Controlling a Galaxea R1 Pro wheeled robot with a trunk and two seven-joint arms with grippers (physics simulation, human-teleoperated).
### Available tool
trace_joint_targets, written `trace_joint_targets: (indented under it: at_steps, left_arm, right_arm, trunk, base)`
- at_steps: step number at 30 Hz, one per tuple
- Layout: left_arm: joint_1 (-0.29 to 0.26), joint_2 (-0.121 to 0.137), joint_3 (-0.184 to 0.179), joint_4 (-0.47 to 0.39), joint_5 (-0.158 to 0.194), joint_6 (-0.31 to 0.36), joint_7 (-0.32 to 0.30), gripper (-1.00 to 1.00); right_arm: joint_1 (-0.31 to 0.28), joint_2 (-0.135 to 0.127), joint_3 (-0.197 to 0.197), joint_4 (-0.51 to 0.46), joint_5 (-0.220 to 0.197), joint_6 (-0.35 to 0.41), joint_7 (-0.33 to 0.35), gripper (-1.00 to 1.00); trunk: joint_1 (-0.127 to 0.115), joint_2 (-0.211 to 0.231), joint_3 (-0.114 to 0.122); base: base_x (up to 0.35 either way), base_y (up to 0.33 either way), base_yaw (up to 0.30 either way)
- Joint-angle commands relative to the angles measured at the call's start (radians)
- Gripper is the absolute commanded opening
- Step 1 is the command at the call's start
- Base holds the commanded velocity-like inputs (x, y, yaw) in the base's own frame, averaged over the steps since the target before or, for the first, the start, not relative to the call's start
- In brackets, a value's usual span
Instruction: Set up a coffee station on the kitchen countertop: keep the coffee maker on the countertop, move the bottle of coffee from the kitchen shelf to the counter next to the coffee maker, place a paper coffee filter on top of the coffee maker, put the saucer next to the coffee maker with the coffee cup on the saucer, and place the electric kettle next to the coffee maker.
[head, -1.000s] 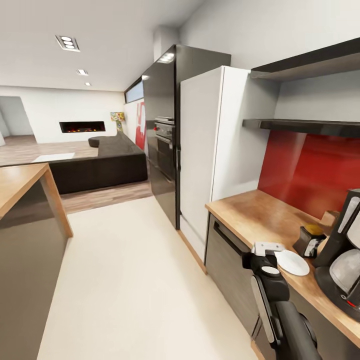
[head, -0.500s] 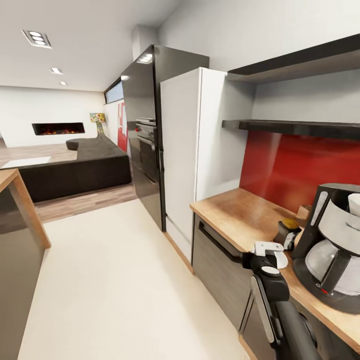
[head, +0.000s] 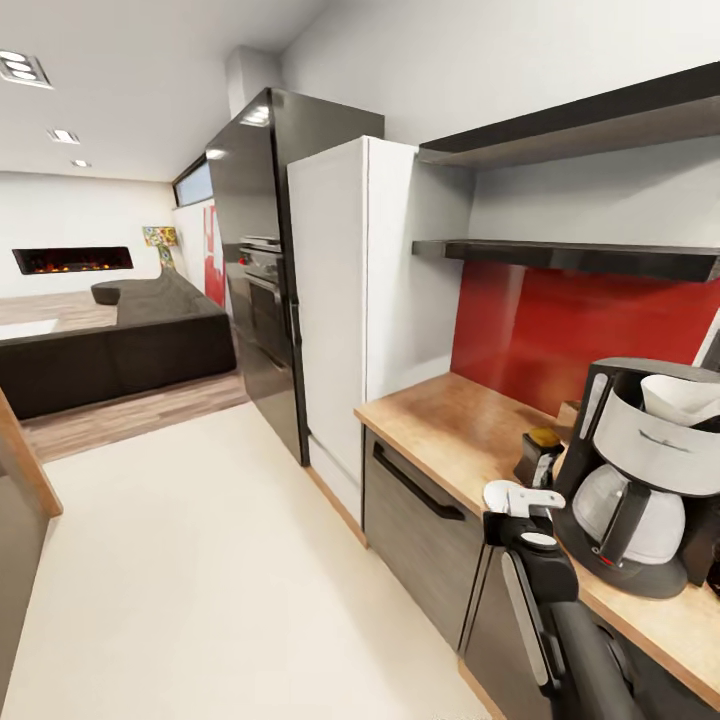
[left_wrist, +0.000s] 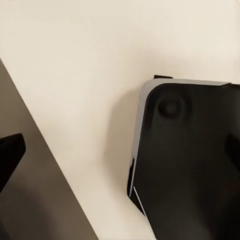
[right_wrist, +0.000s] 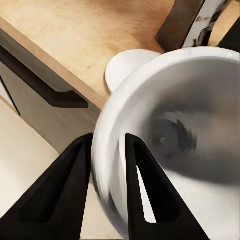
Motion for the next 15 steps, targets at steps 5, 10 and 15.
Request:
trace_joint_targets:
  at_steps: [5, 10, 15]
  left_arm:
    - [0.0, -0.001, 0.005, -0.003, -0.007, -0.003, 0.001, 1.0]
    - [0.0, 0.0, 0.002, -0.004, -0.008, 0.002, 0.001, 1.0]
    - [-0.001, 0.003, -0.002, -0.004, -0.008, 0.006, 0.002, 1.0]
  right_arm:
    - [-0.032, 0.002, 0.004, 0.0, 0.008, 0.183, 0.006, -1.0]
    - [-0.081, 0.003, 0.005, 0.003, 0.008, 0.214, 0.006, -1.0]
    - [-0.088, 0.004, 0.005, 0.004, 0.009, 0.216, 0.006, -1.0]
  trunk:
    - [0.001, -0.001, -0.001]
    - [0.001, -0.001, -0.001]
    - [0.001, -0.001, -0.001]
  base:
    - [0.048, 0.0, -0.006]
    - [0.004, 0.0, 0.0]
    - [0.0, 0.0, 0.0]
